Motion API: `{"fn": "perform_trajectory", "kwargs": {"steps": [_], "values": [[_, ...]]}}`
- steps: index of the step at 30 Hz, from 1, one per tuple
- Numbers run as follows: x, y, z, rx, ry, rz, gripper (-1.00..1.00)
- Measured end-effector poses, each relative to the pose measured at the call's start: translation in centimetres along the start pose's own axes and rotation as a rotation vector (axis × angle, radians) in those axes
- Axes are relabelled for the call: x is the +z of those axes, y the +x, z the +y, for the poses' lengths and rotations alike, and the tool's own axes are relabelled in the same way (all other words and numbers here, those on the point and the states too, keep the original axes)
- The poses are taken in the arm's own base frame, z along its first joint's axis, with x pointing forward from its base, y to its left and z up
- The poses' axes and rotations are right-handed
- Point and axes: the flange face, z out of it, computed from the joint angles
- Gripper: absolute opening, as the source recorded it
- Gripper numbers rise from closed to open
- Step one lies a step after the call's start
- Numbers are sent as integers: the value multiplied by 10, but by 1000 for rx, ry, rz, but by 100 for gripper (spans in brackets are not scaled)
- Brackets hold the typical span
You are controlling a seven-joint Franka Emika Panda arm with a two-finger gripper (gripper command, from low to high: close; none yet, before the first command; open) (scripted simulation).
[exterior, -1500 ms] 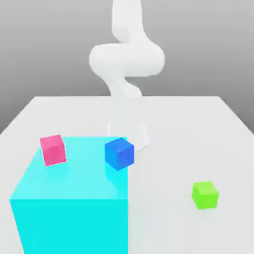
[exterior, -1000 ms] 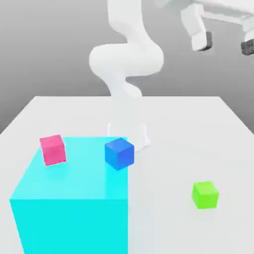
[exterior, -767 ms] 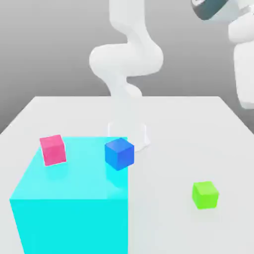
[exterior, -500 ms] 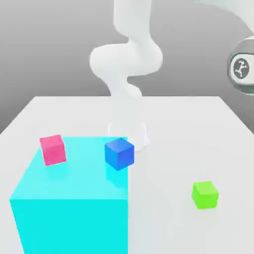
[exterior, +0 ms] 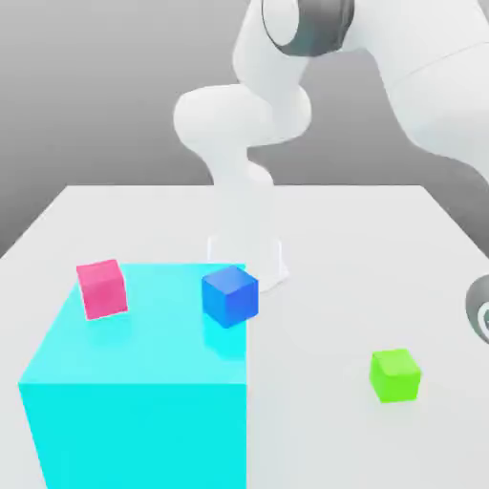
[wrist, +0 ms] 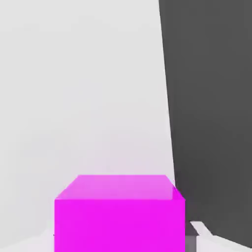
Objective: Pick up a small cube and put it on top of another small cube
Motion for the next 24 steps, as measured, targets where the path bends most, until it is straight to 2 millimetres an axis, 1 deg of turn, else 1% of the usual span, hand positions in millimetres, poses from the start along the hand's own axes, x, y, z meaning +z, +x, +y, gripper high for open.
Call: {"fn": "perform_trajectory", "kwargs": {"steps": [1, 2, 4, 5, 8, 11, 14, 16, 17, 19, 20, 22, 24], "values": [[-6, 0, 0, 0, 0, 0, -100], [-17, 1, 0, 0, 0, 0, -100], [-47, 0, 0, -1, 0, 0, -100], [-62, -2, 7, 19, -2, 0, -100], [-104, -23, 64, 181, -22, -2, -100], [-143, -55, 123, 368, -39, -2, -100], [-180, -96, 177, 561, -49, -3, -100], [-203, -128, 209, 690, -54, -2, -100], [-214, -146, 224, 757, -55, -2, -100], [-235, -189, 260, 910, -55, -3, -100], [-244, -210, 274, 982, -54, -2, -100], [-262, -252, 295, 1118, -49, -2, -100], [-279, -286, 304, 1231, -42, -1, -100]]}}
